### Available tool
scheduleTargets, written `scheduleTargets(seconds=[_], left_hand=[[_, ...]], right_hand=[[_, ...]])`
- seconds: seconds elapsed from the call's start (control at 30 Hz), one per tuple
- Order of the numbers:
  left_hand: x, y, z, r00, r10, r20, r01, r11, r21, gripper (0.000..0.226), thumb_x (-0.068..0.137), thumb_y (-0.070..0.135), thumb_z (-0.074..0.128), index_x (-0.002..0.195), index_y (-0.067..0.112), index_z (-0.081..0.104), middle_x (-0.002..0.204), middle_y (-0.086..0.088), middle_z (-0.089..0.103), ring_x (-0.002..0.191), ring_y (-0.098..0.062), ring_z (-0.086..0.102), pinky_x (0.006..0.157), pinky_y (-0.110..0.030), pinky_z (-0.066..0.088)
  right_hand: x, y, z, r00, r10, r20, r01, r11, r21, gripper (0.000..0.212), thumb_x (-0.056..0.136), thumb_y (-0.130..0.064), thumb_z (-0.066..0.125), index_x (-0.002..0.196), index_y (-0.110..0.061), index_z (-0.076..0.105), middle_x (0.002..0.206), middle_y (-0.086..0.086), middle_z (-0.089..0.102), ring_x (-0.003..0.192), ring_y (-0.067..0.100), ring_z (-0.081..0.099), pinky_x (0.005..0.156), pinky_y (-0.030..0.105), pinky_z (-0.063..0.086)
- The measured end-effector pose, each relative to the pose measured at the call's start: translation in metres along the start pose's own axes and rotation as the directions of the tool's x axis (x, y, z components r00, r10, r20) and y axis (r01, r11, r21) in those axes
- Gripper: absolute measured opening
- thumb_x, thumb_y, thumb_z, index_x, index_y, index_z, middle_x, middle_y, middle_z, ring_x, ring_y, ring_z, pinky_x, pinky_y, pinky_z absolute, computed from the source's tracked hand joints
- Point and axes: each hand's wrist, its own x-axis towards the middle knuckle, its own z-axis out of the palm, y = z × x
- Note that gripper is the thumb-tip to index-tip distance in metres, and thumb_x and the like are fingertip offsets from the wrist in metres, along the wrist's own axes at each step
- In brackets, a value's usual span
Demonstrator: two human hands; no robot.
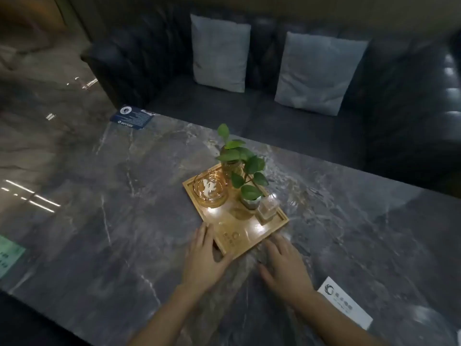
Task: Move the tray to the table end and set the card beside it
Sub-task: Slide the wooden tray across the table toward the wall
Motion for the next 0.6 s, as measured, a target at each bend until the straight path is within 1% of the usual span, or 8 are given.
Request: scheduleTargets(seconds=[0.1, 0.2, 0.27, 0.33, 0.43, 0.53, 0.6], left_hand=[[0.012, -0.012, -0.003, 0.999, -0.038, 0.032, 0.038, 0.999, -0.015, 0.111, 0.08, 0.079, 0.059, 0.163, 0.025, 0.008, 0.173, -0.002, 0.005, 0.159, -0.024, 0.007, 0.127, -0.043, 0.017], [0.021, -0.018, -0.007, 0.995, -0.07, 0.07, 0.073, 0.996, -0.043, 0.123, 0.07, 0.082, 0.067, 0.163, 0.027, 0.007, 0.173, -0.001, 0.001, 0.159, -0.023, 0.004, 0.128, -0.045, 0.019], [0.026, -0.019, -0.011, 0.993, -0.079, 0.086, 0.084, 0.994, -0.067, 0.132, 0.062, 0.082, 0.073, 0.163, 0.028, 0.006, 0.173, 0.0, -0.003, 0.16, -0.022, 0.002, 0.128, -0.046, 0.018], [0.033, -0.02, -0.014, 0.991, -0.08, 0.109, 0.087, 0.994, -0.065, 0.139, 0.057, 0.08, 0.078, 0.163, 0.028, 0.006, 0.173, 0.0, -0.007, 0.159, -0.023, 0.0, 0.128, -0.046, 0.017], [0.043, -0.019, -0.017, 0.99, -0.066, 0.125, 0.069, 0.997, -0.02, 0.145, 0.053, 0.077, 0.083, 0.163, 0.024, 0.005, 0.172, -0.004, -0.011, 0.16, -0.025, -0.002, 0.128, -0.045, 0.011], [0.05, -0.018, -0.019, 0.988, -0.079, 0.134, 0.077, 0.997, 0.021, 0.15, 0.049, 0.076, 0.085, 0.163, 0.023, 0.004, 0.172, -0.007, -0.013, 0.159, -0.026, -0.008, 0.128, -0.044, 0.004], [0.052, -0.017, -0.019, 0.987, -0.089, 0.135, 0.088, 0.996, 0.016, 0.153, 0.045, 0.075, 0.087, 0.163, 0.022, 0.004, 0.171, -0.008, -0.012, 0.159, -0.025, -0.009, 0.128, -0.043, 0.003]], right_hand=[[0.017, 0.002, 0.001, 1.0, -0.012, 0.008, 0.012, 1.0, -0.022, 0.059, 0.087, -0.042, 0.055, 0.141, -0.024, 0.037, 0.155, 0.007, 0.03, 0.143, 0.027, 0.026, 0.116, 0.045, 0.031], [0.031, 0.0, 0.003, 0.998, -0.059, 0.013, 0.059, 0.998, -0.019, 0.055, 0.083, -0.036, 0.062, 0.133, -0.021, 0.044, 0.148, 0.01, 0.036, 0.137, 0.029, 0.035, 0.111, 0.044, 0.038], [0.04, 0.001, 0.003, 0.994, -0.11, 0.003, 0.11, 0.993, -0.042, 0.052, 0.08, -0.032, 0.066, 0.128, -0.017, 0.051, 0.139, 0.011, 0.045, 0.129, 0.029, 0.043, 0.105, 0.041, 0.042], [0.048, 0.003, 0.004, 0.987, -0.158, -0.009, 0.157, 0.986, -0.051, 0.045, 0.078, -0.031, 0.071, 0.117, -0.013, 0.059, 0.128, 0.011, 0.054, 0.12, 0.031, 0.05, 0.1, 0.041, 0.045], [0.057, 0.004, 0.006, 0.981, -0.195, 0.01, 0.195, 0.977, -0.082, 0.035, 0.078, -0.037, 0.073, 0.103, -0.012, 0.065, 0.117, 0.01, 0.06, 0.112, 0.03, 0.053, 0.098, 0.04, 0.046], [0.063, 0.005, 0.009, 0.98, -0.197, -0.01, 0.195, 0.975, -0.103, 0.036, 0.072, -0.04, 0.081, 0.088, -0.011, 0.067, 0.098, 0.011, 0.064, 0.095, 0.033, 0.06, 0.086, 0.043, 0.052], [0.065, 0.004, 0.009, 0.979, -0.202, 0.004, 0.201, 0.97, -0.134, 0.039, 0.069, -0.044, 0.082, 0.083, -0.012, 0.066, 0.089, 0.009, 0.064, 0.086, 0.032, 0.062, 0.08, 0.042, 0.054]])
